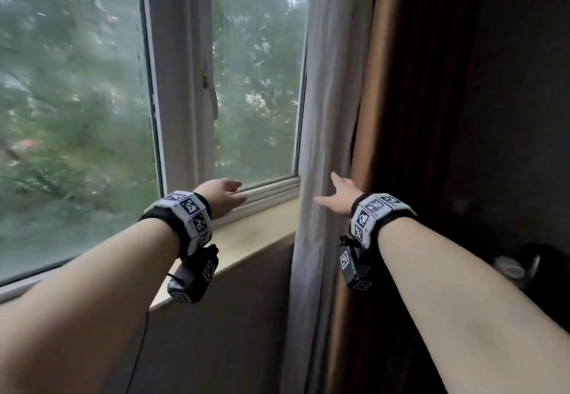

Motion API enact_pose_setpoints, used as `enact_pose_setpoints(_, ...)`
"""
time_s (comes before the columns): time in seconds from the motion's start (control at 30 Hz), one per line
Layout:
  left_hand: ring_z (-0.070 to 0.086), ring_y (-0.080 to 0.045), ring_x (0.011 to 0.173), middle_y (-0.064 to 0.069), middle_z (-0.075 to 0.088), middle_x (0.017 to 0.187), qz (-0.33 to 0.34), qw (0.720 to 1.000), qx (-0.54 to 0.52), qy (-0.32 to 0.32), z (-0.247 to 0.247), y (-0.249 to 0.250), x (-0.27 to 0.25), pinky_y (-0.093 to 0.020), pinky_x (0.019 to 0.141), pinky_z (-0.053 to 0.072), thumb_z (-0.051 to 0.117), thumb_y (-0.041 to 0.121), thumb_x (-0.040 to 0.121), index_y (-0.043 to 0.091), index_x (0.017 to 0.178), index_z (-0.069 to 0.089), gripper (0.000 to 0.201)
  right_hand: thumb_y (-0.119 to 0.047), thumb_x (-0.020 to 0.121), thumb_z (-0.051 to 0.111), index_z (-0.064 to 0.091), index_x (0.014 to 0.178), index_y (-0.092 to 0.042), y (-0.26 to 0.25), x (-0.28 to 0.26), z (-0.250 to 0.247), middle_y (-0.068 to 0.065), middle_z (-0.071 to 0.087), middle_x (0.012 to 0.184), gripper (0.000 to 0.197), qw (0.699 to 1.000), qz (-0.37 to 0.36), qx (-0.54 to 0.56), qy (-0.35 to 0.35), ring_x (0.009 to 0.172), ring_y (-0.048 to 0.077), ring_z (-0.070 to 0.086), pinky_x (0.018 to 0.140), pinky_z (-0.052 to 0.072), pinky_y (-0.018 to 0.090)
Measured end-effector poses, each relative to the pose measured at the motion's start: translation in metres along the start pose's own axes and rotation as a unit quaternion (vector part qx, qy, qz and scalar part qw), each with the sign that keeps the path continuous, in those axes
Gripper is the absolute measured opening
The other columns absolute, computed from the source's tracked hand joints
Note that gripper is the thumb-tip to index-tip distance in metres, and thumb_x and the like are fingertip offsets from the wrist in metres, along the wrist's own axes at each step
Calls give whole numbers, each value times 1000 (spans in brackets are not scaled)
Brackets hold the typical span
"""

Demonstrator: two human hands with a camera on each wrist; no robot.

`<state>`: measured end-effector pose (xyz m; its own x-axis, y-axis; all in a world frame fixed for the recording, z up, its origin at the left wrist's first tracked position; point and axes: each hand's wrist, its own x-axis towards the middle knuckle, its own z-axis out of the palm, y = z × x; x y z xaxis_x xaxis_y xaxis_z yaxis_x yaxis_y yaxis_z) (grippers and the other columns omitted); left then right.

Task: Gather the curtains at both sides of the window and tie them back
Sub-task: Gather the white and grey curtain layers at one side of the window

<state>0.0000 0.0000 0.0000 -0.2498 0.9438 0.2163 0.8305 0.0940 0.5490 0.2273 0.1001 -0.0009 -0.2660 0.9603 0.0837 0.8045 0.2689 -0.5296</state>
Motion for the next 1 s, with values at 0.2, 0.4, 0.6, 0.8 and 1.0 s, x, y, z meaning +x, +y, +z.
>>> enact_pose_setpoints(0.2,58,-12,90,-3,66,116,39,995,-57,-71,57,17,34,-4,56,40,56,23,91,16,118,63,28,-24,89,58,26,145,-12,63,32,0,9,40,146,66,985,64,158,13,128,20,45,109,36,37)
enact_pose_setpoints(0.4,59,-13,83,-1,66,111,69,992,-31,-104,109,47,97,-13,67,42,55,24,91,19,118,63,28,-30,89,57,8,149,-24,98,97,-1,7,17,156,78,998,34,29,-53,144,23,19,116,18,34)
enact_pose_setpoints(0.6,56,-17,117,0,60,129,62,993,-8,-102,151,78,176,-18,90,38,55,26,90,19,125,56,36,-42,85,60,-4,149,-25,162,172,-26,5,-9,158,92,987,132,-87,9,146,27,8,119,10,43)
enact_pose_setpoints(0.8,30,-27,138,-12,25,151,4,994,25,-110,190,90,225,-36,113,28,64,52,78,19,149,4,99,-54,74,66,-14,146,-33,188,204,-27,7,-8,157,110,977,161,-19,139,142,37,8,116,17,50)
enact_pose_setpoints(1.0,16,-30,143,-9,6,157,3,989,-33,-144,224,128,254,-48,116,22,67,70,59,31,145,-16,126,-44,75,67,-15,144,-37,175,230,-21,8,-19,155,108,973,149,9,177,143,36,-13,115,4,58)
